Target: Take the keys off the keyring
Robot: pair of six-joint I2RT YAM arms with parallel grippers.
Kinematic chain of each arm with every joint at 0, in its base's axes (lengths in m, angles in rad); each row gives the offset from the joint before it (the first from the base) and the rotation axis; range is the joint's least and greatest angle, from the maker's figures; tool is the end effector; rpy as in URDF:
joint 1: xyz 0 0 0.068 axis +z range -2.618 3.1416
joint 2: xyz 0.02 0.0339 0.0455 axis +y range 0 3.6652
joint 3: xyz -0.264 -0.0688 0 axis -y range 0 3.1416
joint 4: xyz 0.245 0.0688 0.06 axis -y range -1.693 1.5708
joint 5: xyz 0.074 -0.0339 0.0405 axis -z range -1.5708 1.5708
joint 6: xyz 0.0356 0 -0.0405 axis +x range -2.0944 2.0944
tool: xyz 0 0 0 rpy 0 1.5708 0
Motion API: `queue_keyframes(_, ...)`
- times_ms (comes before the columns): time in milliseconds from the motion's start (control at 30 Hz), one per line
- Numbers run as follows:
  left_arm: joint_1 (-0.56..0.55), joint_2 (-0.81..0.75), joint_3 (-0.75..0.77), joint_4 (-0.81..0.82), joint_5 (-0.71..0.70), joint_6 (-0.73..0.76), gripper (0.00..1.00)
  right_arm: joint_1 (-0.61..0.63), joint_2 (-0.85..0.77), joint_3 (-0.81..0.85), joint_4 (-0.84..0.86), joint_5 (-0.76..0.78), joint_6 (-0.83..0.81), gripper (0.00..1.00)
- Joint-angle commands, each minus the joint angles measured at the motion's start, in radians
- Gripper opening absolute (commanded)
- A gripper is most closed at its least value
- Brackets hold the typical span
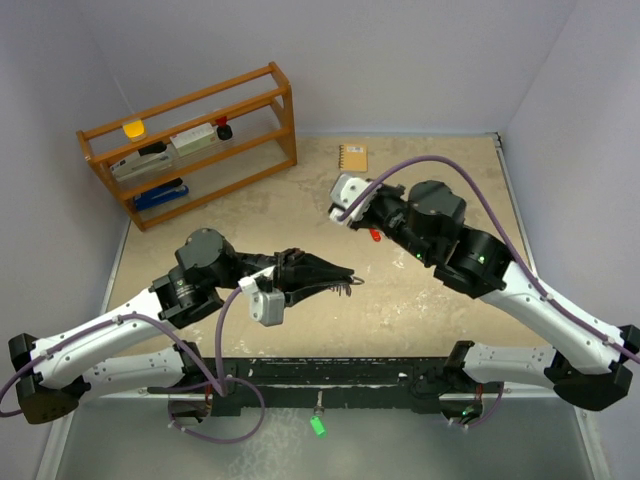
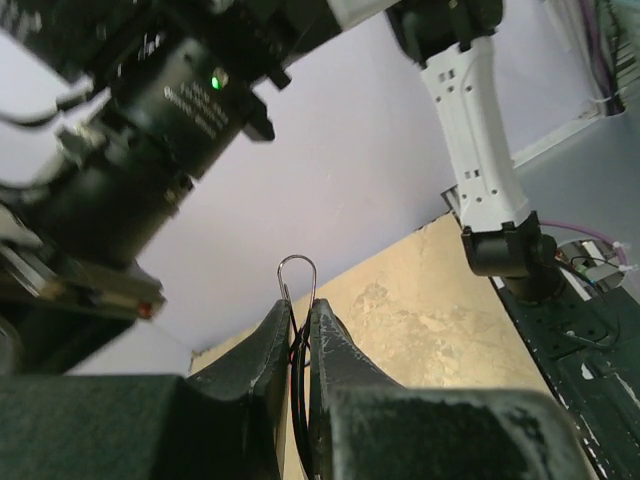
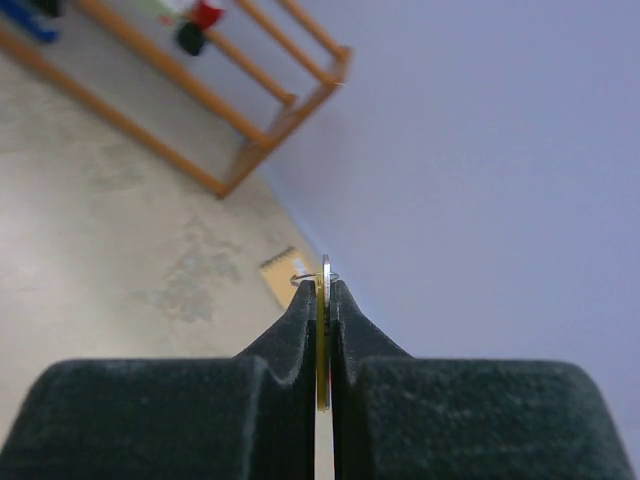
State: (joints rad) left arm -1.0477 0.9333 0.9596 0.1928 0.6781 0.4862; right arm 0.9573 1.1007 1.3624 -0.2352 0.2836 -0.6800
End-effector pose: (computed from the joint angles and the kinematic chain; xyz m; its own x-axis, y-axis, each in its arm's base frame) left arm 0.0833 -0.1892 0.4142 0.5542 -0.2325 -0.7993 0.8162 -0.0370 0.5766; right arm 0.1404 0.1821 0.4731 0.4042 -0.4745 -0.7820 -0.4756 0.6212 -0.6228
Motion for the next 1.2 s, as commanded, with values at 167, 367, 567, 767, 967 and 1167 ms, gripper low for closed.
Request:
queue_keyframes(167, 0.000, 0.145, -0.042, 0.034, -0.548, -0.111, 0.00, -0.274, 0.040, -0.025, 0.221, 0.179, 0.249, 0.00)
queue_keyframes(367, 0.131, 0.272, -0.078, 0.182, -0.678, -0.335, 0.00, -0.475, 0.134, -0.083, 0.191, -0.011, 0.430, 0.00)
queue_keyframes(567, 0.243, 0.388, -0.183, 0.356, -0.722, -0.519, 0.00, -0.579, 0.249, -0.103, 0.204, -0.115, 0.539, 0.00)
queue_keyframes(767, 0.288, 0.537, -0.267, 0.569, -0.700, -0.651, 0.00, -0.641, 0.410, -0.056, 0.170, -0.266, 0.634, 0.00)
queue_keyframes(967, 0.399, 0.707, -0.361, 0.887, -0.619, -0.839, 0.00, -0.644, 0.508, -0.091, 0.227, -0.268, 0.663, 0.00)
queue_keyframes(1167, 0.468, 0.834, -0.356, 1.061, -0.568, -0.935, 0.00, -0.663, 0.584, -0.104, 0.269, -0.260, 0.685, 0.00)
